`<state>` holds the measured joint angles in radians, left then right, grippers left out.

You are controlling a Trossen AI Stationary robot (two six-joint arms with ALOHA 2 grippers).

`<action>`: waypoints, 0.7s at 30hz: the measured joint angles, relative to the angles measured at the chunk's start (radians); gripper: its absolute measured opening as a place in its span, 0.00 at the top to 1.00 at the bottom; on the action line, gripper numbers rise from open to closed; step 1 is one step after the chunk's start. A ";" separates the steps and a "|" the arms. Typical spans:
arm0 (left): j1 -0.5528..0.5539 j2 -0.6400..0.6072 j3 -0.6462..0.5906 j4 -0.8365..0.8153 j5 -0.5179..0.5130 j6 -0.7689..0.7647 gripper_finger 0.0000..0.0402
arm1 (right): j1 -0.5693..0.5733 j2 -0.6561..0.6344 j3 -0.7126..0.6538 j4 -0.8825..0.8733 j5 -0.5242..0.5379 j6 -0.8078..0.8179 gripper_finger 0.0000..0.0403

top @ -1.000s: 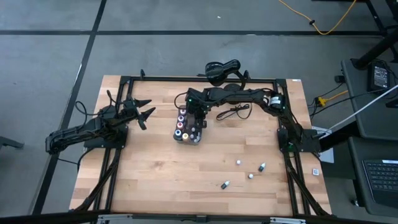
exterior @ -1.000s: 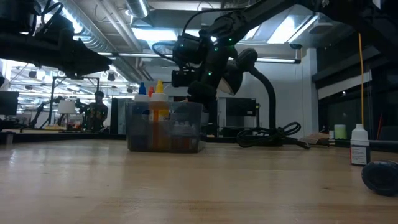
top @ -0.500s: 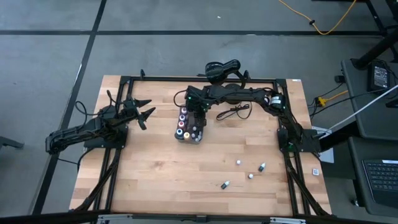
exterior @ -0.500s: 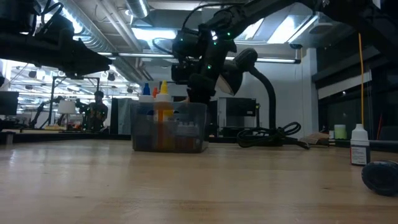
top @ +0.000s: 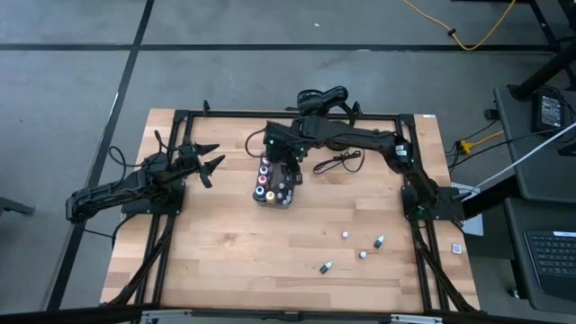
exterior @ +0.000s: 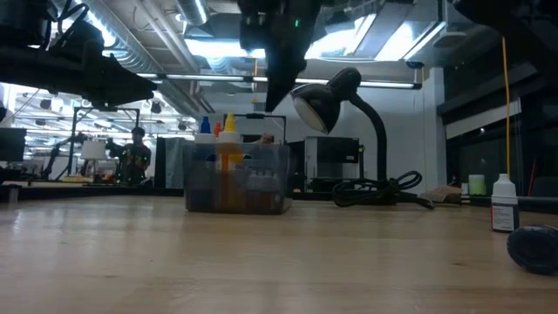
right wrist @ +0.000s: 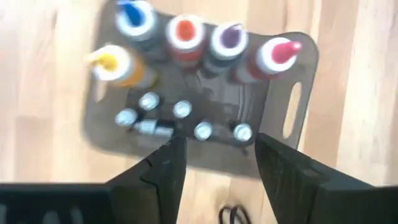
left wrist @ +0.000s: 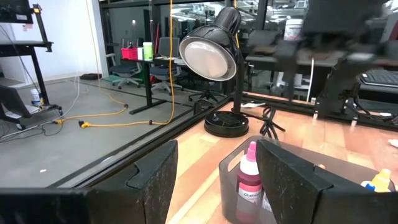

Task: Pick & Place food coloring
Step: Put the small red food coloring bottle into the gray transparent bin

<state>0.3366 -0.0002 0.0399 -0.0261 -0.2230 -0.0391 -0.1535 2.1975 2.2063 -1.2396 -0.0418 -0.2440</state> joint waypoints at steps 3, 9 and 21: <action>0.000 0.000 0.000 0.000 0.000 0.000 0.47 | 0.058 0.000 0.055 -0.089 0.045 0.023 0.48; 0.000 0.000 0.000 0.000 0.000 0.000 0.47 | 0.171 -0.045 0.044 -0.174 0.048 0.153 0.36; 0.000 0.000 0.000 0.000 0.000 0.000 0.47 | 0.377 -0.366 -0.481 0.023 0.108 0.495 0.26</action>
<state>0.3363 -0.0002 0.0399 -0.0261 -0.2230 -0.0391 0.2234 1.8319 1.7254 -1.2162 0.0666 0.2506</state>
